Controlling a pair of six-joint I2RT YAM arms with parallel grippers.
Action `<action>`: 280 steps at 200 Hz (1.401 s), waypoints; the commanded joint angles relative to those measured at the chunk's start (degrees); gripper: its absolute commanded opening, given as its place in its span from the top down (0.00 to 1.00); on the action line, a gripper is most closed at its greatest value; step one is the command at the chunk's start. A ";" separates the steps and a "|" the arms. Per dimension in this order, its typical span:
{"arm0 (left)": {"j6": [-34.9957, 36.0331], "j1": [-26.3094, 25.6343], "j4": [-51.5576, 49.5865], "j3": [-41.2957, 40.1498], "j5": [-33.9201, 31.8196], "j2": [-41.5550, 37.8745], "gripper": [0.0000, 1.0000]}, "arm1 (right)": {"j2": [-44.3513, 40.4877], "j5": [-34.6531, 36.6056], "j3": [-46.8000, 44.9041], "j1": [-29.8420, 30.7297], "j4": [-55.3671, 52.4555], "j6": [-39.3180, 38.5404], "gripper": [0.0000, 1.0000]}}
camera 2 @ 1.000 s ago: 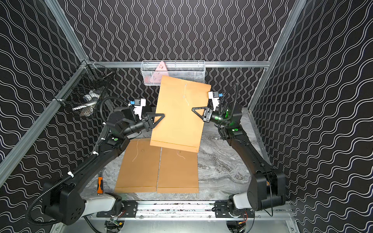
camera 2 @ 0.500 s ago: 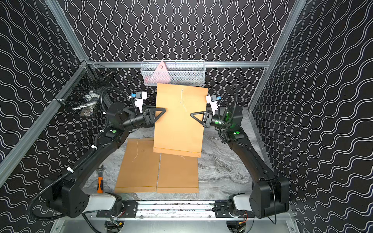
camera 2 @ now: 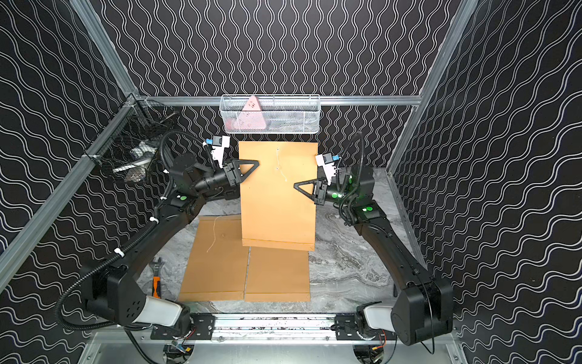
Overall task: Open the file bag
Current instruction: Pick up the file bag from the center of the board.
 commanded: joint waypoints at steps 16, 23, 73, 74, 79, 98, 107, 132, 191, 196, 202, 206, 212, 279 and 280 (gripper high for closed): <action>-1.57 0.24 4.06 -0.18 1.23 -0.09 0.64 | 0.55 -0.68 -0.09 0.08 4.26 1.22 1.00; -1.72 0.23 4.24 -0.20 1.29 -0.20 0.68 | 0.63 -0.68 -0.25 0.09 4.82 1.56 1.00; -2.37 0.47 4.99 -0.55 1.56 -0.68 0.70 | 1.24 0.26 -1.69 0.11 9.83 4.87 1.00; -2.36 0.47 4.99 -0.55 1.56 -0.71 0.70 | 1.24 0.23 -1.73 0.09 9.92 4.92 1.00; -2.36 0.44 5.06 -0.49 1.60 -0.73 0.71 | 1.40 0.16 -1.67 0.07 10.39 5.33 1.00; -2.78 0.63 5.53 -0.45 2.00 -0.57 0.85 | 1.68 0.16 -1.81 0.13 11.74 6.45 1.00; -3.07 0.75 5.98 -0.55 2.17 -0.55 0.93 | 1.76 0.25 -1.76 0.07 11.75 6.47 1.00; -3.97 0.98 7.08 -0.68 2.63 -0.29 1.00 | 1.97 0.47 -1.67 0.13 11.91 6.65 1.00; 2.72 2.25 -3.00 0.72 -1.61 -2.16 1.00 | -2.29 11.35 -0.68 0.12 -7.67 -4.49 0.60; 4.14 2.31 -5.08 1.21 -2.38 -2.35 1.00 | -3.07 13.83 -0.49 0.15 -10.52 -6.03 0.58; 5.45 2.33 -7.09 1.53 -3.20 -2.64 1.00 | -3.91 16.68 -0.27 0.14 -13.98 -7.71 0.57; 6.09 2.32 -8.00 1.64 -3.65 -2.86 1.00 | -4.41 18.46 -0.06 0.14 -15.38 -8.82 0.56; 6.92 2.35 -9.15 1.78 -4.24 -3.14 1.00 | -5.37 21.04 0.00 0.14 -18.12 -10.26 0.55; 10.28 2.14 -14.04 2.85 -6.18 -5.63 1.00 | -6.43 44.23 8.06 10.94 -34.50 -20.32 0.60; 10.33 2.14 -14.11 2.86 -6.18 -5.69 1.00 | -6.33 44.27 8.16 11.04 -34.48 -20.33 0.60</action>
